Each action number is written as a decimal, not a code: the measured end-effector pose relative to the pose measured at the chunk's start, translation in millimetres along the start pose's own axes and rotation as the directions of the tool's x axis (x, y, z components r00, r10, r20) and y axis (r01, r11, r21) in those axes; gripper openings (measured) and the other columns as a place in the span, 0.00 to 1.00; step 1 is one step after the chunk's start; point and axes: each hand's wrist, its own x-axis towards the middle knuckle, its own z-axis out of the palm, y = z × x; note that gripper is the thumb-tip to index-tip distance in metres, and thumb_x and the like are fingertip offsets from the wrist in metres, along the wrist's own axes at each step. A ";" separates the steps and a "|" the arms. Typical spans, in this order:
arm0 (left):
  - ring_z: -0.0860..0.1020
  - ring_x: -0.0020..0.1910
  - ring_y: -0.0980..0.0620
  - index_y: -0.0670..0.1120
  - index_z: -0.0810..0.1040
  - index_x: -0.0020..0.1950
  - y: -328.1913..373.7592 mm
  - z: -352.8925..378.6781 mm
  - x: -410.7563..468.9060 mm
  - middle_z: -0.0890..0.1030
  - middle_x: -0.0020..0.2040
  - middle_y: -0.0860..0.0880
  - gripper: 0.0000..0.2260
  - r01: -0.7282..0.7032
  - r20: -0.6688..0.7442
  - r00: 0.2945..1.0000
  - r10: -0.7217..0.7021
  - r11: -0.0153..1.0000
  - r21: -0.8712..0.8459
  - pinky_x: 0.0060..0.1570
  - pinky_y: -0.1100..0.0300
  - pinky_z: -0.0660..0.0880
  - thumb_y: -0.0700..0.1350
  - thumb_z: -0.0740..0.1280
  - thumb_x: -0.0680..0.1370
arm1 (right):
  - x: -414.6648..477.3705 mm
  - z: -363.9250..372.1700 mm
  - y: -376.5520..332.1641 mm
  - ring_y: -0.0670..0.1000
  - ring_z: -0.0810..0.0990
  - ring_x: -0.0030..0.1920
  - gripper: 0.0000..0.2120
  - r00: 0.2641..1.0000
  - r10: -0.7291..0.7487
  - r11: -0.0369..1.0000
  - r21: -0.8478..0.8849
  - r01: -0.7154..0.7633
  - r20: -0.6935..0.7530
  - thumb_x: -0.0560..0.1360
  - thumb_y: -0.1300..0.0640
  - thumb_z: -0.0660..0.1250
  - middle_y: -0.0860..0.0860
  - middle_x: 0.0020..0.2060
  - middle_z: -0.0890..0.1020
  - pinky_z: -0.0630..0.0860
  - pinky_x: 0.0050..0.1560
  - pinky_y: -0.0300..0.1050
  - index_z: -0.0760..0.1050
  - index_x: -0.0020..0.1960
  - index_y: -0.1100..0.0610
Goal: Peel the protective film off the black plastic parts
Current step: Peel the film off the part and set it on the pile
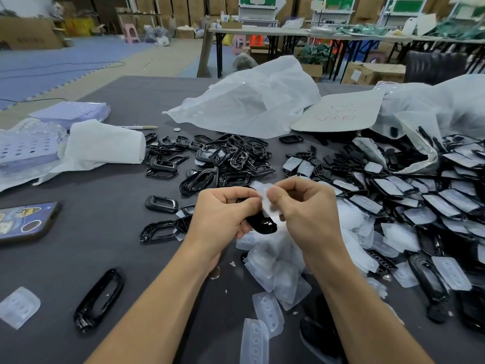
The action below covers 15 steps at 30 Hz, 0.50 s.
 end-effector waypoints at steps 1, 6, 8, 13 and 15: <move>0.72 0.20 0.55 0.44 0.88 0.43 -0.2 0.0 0.0 0.83 0.29 0.45 0.06 -0.005 -0.018 1.000 0.006 1.000 0.014 0.20 0.66 0.69 0.34 0.74 0.76 | 0.2 -0.3 -0.3 0.49 0.78 0.31 0.10 0.999 0.006 1.000 0.022 -0.005 -0.040 0.75 0.63 0.74 0.51 0.29 0.82 0.75 0.34 0.44 0.83 0.36 0.55; 0.79 0.25 0.51 0.43 0.88 0.48 -2.0 -2.1 3.9 0.85 0.34 0.43 0.05 0.016 -0.093 0.996 -0.013 0.999 0.028 0.27 0.61 0.77 0.36 0.73 0.79 | 2.0 -6.0 -8.0 0.44 0.76 0.30 0.13 0.996 0.063 0.976 0.203 -0.074 0.062 0.76 0.67 0.73 0.49 0.29 0.81 0.72 0.30 0.35 0.86 0.37 0.53; 0.79 0.26 0.50 0.45 0.89 0.48 -2.5 -1.4 2.9 0.86 0.35 0.42 0.05 0.018 -0.068 0.998 -0.015 0.999 0.042 0.29 0.60 0.78 0.39 0.73 0.79 | -0.1 -3.6 -9.7 0.42 0.77 0.30 0.12 0.989 0.036 0.985 0.163 -0.059 0.143 0.75 0.69 0.73 0.48 0.29 0.83 0.72 0.31 0.33 0.86 0.37 0.55; 0.80 0.27 0.50 0.47 0.89 0.47 -1.6 -0.7 1.3 0.86 0.36 0.41 0.09 0.013 -0.053 0.999 -0.012 1.000 0.025 0.29 0.60 0.79 0.37 0.71 0.80 | -2.3 0.1 -8.2 0.43 0.78 0.31 0.13 0.993 0.067 0.997 0.028 -0.070 0.100 0.73 0.67 0.73 0.47 0.29 0.83 0.74 0.34 0.33 0.85 0.34 0.53; 0.80 0.27 0.51 0.46 0.89 0.47 0.1 -1.2 0.0 0.86 0.37 0.43 0.09 0.015 -0.052 0.999 -0.016 1.000 -0.012 0.29 0.60 0.79 0.35 0.71 0.80 | -0.6 -0.4 -6.8 0.42 0.76 0.30 0.14 0.994 0.094 0.996 -0.005 -0.094 0.053 0.75 0.66 0.71 0.46 0.29 0.82 0.73 0.33 0.34 0.82 0.34 0.53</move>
